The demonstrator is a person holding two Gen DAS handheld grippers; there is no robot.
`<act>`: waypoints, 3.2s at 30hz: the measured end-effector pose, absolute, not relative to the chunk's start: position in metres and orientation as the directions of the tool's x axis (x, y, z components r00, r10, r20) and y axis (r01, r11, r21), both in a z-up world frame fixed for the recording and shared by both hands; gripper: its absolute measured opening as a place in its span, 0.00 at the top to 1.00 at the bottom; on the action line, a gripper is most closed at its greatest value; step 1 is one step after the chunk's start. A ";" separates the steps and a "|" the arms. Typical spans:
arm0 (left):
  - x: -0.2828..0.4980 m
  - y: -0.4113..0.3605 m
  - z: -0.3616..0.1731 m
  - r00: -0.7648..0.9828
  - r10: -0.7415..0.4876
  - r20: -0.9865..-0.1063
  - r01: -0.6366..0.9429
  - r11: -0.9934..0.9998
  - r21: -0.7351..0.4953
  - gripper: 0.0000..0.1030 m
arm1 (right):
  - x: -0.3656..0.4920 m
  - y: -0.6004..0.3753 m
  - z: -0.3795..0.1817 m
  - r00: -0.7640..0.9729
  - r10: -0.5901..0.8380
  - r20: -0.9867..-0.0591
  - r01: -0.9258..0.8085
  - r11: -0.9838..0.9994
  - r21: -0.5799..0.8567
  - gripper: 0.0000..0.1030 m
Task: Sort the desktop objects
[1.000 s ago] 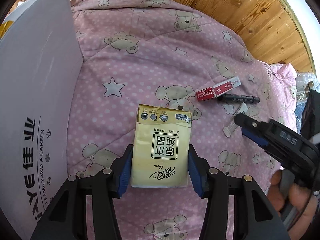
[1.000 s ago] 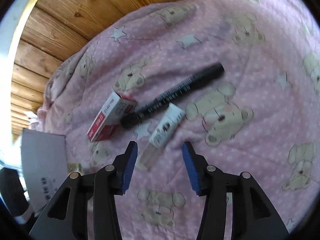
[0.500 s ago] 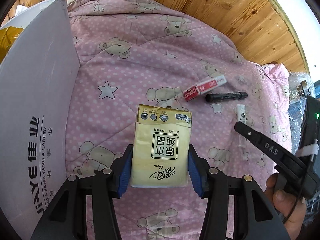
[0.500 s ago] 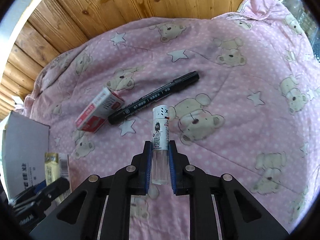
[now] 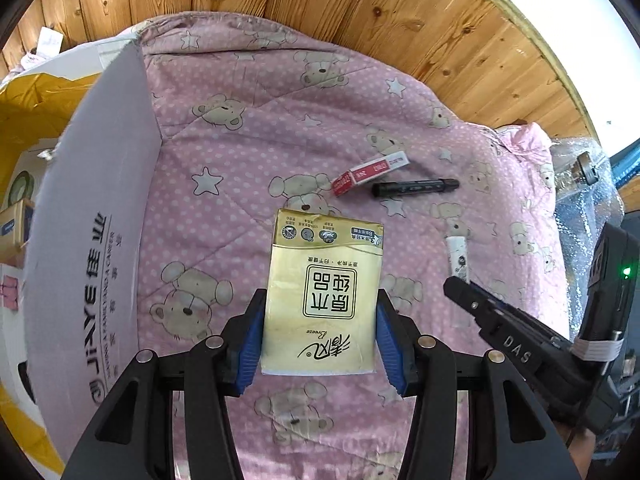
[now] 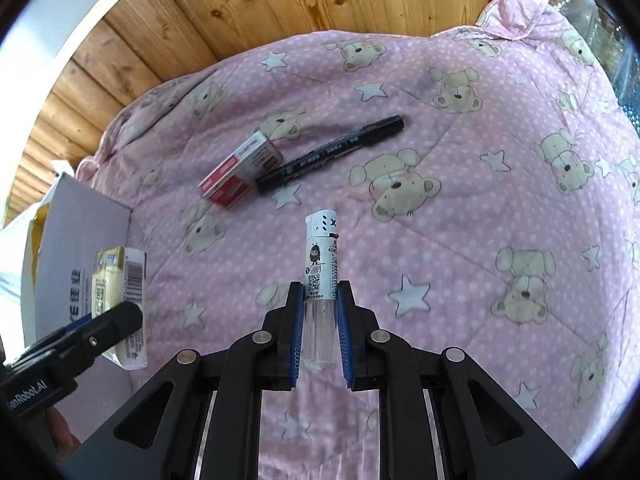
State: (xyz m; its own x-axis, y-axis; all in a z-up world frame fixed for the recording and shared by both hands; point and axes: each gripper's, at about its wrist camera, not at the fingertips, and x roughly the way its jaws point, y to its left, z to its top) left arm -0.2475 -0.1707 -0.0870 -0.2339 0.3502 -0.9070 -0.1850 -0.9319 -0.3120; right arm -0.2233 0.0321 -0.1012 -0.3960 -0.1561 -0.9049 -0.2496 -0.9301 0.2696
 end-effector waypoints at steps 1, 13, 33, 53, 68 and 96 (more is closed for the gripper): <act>-0.245 -0.171 -0.084 -0.236 0.352 -0.906 -0.185 -0.931 -0.314 0.50 | -0.220 0.031 -0.099 -0.397 -0.156 -0.905 -0.245 -0.932 0.268 0.84; -0.209 -0.181 -0.057 -0.253 0.374 -0.892 -0.186 -0.924 -0.335 0.50 | -0.185 0.023 -0.078 -0.405 -0.150 -0.902 -0.213 -0.944 0.252 0.84; -0.141 -0.205 0.001 -0.346 0.381 -0.857 -0.214 -0.922 -0.323 0.50 | -0.126 -0.011 -0.036 -0.448 -0.173 -0.877 -0.113 -0.962 0.247 0.84; -0.086 -0.279 0.025 -0.448 0.351 -0.822 -0.099 -0.934 -0.344 0.50 | -0.102 -0.090 -0.001 -0.458 -0.261 -0.849 0.084 -0.964 0.251 0.84; -0.068 -0.346 0.030 -0.515 0.315 -0.797 0.035 -0.922 -0.387 0.50 | -0.107 -0.161 0.023 -0.446 -0.327 -0.833 0.240 -0.941 0.240 0.84; -0.119 -0.437 0.012 -0.551 0.264 -0.791 0.211 -0.874 -0.438 0.50 | -0.178 -0.252 0.046 -0.421 -0.399 -0.815 0.393 -0.890 0.233 0.84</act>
